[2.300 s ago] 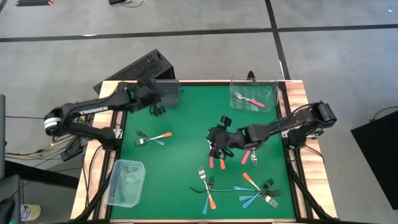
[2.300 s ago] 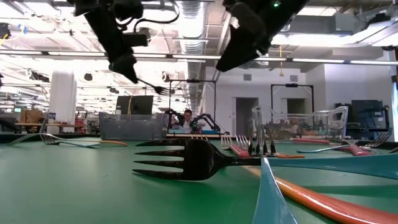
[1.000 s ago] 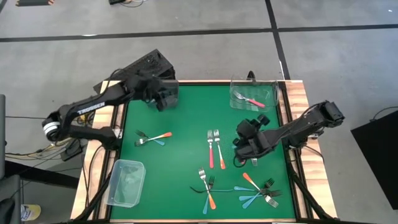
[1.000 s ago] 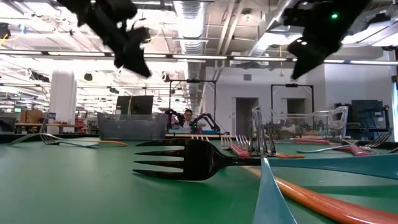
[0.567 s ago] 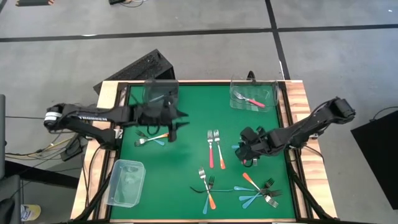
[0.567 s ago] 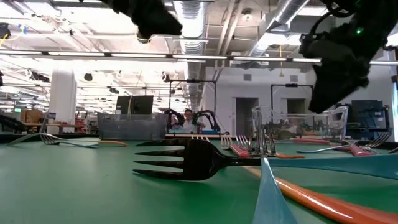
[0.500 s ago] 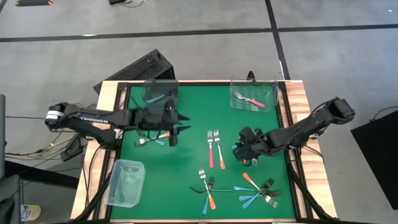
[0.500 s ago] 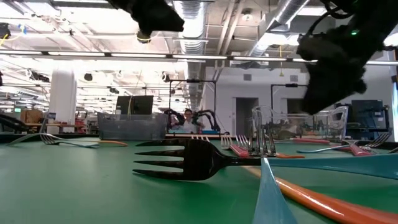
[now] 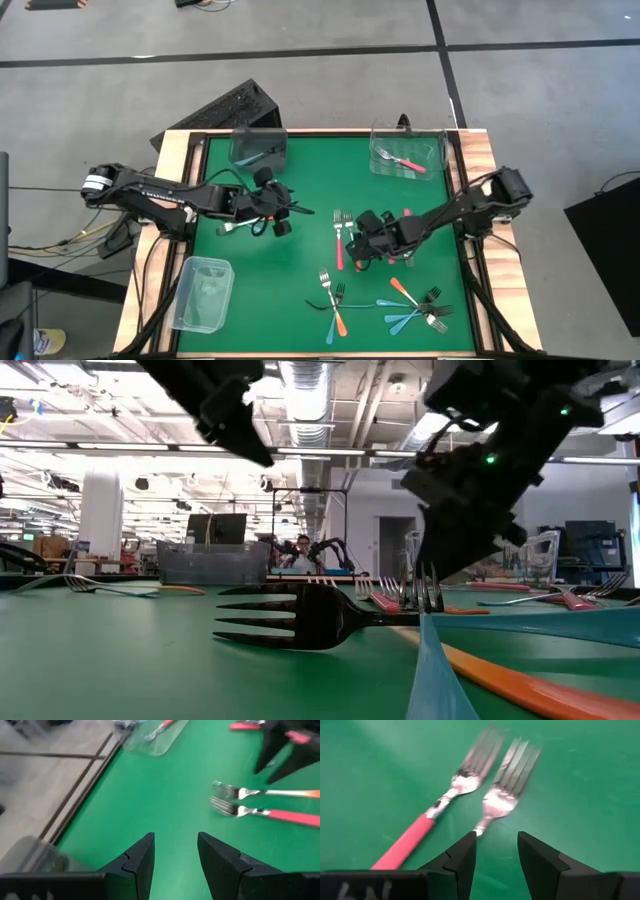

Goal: Sort silverware by color (type)
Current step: Put the orange fork into the white bin

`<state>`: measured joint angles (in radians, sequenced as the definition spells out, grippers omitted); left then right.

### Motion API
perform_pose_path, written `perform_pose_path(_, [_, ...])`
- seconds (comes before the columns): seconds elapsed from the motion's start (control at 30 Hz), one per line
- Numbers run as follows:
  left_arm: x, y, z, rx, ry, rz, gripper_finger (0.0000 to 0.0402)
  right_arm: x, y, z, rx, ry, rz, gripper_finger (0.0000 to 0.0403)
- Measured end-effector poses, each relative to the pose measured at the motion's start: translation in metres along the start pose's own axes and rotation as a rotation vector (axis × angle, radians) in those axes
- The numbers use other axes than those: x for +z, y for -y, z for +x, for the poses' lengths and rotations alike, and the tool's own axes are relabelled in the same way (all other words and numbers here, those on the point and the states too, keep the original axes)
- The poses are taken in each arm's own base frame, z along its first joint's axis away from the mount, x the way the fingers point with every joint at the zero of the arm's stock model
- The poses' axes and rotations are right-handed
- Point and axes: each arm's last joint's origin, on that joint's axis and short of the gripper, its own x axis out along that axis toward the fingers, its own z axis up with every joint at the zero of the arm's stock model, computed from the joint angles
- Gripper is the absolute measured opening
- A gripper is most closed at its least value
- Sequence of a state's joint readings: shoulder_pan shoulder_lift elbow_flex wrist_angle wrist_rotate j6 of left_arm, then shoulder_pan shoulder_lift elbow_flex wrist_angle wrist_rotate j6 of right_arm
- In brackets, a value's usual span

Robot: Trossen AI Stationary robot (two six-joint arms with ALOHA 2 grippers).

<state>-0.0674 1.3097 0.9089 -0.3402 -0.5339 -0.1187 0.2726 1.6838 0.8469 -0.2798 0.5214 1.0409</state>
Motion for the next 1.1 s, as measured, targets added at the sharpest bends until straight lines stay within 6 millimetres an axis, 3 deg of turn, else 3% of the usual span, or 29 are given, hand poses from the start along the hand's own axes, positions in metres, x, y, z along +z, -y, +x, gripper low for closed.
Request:
perform_pose_path(0.47, [-0.003,0.007,0.012,0.019,-0.023,-0.01,0.0138,0.0,-0.015,0.031,-0.027,-0.066,-0.021,0.017])
perform_pose_path(0.6, [-0.004,0.008,0.015,0.022,-0.036,-0.01,0.0138,0.001,-0.012,0.031,-0.061,-0.093,-0.047,0.0144])
perform_pose_path(0.83, [-0.008,0.009,0.015,-0.026,-0.076,-0.029,0.0138,0.007,-0.006,0.023,-0.062,-0.139,-0.104,0.0023])
perform_pose_path(1.1, [-0.017,0.009,0.013,-0.016,-0.153,-0.014,0.0138,0.026,0.002,-0.002,-0.043,-0.06,-0.149,0.0032])
